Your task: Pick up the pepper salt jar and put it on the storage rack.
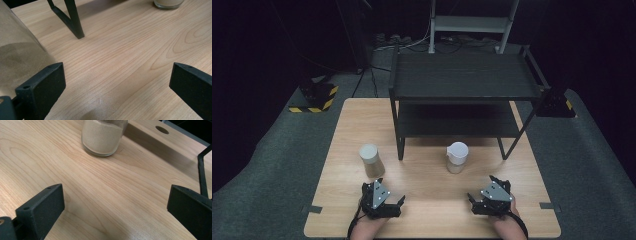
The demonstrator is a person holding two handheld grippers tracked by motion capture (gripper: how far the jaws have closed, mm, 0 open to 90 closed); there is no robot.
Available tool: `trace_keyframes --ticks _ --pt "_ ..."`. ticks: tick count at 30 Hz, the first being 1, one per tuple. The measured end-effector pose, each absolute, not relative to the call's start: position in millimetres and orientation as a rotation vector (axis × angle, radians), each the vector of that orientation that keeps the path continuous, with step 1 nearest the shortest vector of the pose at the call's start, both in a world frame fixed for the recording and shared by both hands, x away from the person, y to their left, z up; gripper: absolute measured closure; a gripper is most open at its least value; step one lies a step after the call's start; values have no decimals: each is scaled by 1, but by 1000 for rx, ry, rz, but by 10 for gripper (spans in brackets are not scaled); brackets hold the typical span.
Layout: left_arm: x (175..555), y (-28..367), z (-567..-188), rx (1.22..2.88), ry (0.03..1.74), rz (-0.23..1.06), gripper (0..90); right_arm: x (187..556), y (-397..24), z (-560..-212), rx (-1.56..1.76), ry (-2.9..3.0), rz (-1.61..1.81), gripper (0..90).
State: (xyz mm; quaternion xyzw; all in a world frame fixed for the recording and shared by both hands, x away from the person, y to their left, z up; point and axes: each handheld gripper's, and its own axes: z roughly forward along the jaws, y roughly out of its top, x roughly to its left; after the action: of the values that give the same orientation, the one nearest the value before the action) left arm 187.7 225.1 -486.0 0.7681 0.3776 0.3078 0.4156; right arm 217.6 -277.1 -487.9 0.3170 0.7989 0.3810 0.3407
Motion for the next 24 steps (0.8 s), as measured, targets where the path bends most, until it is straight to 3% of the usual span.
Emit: trace_keyframes --ticks 24 --pt "184 231 -490 1922 902 790 4 220 -284 -486 890 2070 1028 3"
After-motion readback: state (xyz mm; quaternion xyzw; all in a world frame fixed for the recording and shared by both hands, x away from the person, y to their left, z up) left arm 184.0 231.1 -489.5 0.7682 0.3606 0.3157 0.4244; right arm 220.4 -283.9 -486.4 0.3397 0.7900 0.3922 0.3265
